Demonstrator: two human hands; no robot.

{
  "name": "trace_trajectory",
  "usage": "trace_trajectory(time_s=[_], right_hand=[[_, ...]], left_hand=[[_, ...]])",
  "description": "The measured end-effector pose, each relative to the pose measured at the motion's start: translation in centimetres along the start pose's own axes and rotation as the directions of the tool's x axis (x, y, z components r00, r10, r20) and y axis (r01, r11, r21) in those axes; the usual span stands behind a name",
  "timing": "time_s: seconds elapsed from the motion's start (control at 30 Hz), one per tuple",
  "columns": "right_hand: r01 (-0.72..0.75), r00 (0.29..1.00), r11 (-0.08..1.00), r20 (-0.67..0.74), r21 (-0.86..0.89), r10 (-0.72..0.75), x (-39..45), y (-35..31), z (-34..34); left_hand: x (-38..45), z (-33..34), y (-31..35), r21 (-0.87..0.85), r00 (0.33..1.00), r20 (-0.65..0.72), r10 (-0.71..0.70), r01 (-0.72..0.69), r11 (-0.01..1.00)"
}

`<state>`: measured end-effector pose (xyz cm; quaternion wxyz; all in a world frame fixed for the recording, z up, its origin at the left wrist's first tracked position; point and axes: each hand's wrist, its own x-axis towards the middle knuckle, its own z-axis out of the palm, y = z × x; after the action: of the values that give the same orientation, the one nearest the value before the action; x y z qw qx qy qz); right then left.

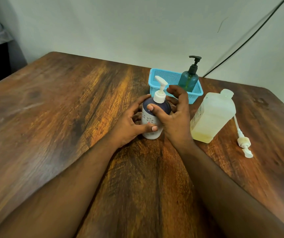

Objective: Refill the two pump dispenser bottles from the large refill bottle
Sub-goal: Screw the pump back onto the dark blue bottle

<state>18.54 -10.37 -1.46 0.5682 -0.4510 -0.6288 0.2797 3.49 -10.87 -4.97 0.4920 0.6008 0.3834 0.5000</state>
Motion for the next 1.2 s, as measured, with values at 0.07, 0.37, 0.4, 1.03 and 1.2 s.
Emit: trace_trajectory(time_s=[0.07, 0.37, 0.4, 1.03, 1.2], right_hand=[[0.001, 0.997, 1.0, 0.082, -0.005, -0.001, -0.1, -0.1, 0.0], [0.009, 0.999, 1.0, -0.05, 0.017, -0.008, -1.0, -0.7, 0.2], [-0.033, 0.999, 0.997, -0.008, 0.067, 0.034, -1.0, -0.7, 0.3], [-0.162, 0.959, 0.971, 0.262, 0.176, 0.113, 2.7, -0.7, -1.9], [-0.203, 0.941, 0.968, 0.302, 0.148, 0.151, 3.2, -0.3, -2.0]], left_hand=[[0.0, 0.1, 0.0, -0.009, 1.0, 0.002, 0.004, -0.004, 1.0], [0.0, 0.0, 0.0, -0.014, 1.0, 0.009, -0.001, 0.002, 1.0], [0.0, 0.0, 0.1, -0.018, 1.0, 0.009, 0.0, 0.001, 1.0], [0.3, -0.2, 0.0, -0.021, 0.999, 0.031, -0.012, 0.013, 1.0], [0.5, -0.6, -0.2, -0.012, 0.997, 0.069, -0.045, 0.045, 0.999]])
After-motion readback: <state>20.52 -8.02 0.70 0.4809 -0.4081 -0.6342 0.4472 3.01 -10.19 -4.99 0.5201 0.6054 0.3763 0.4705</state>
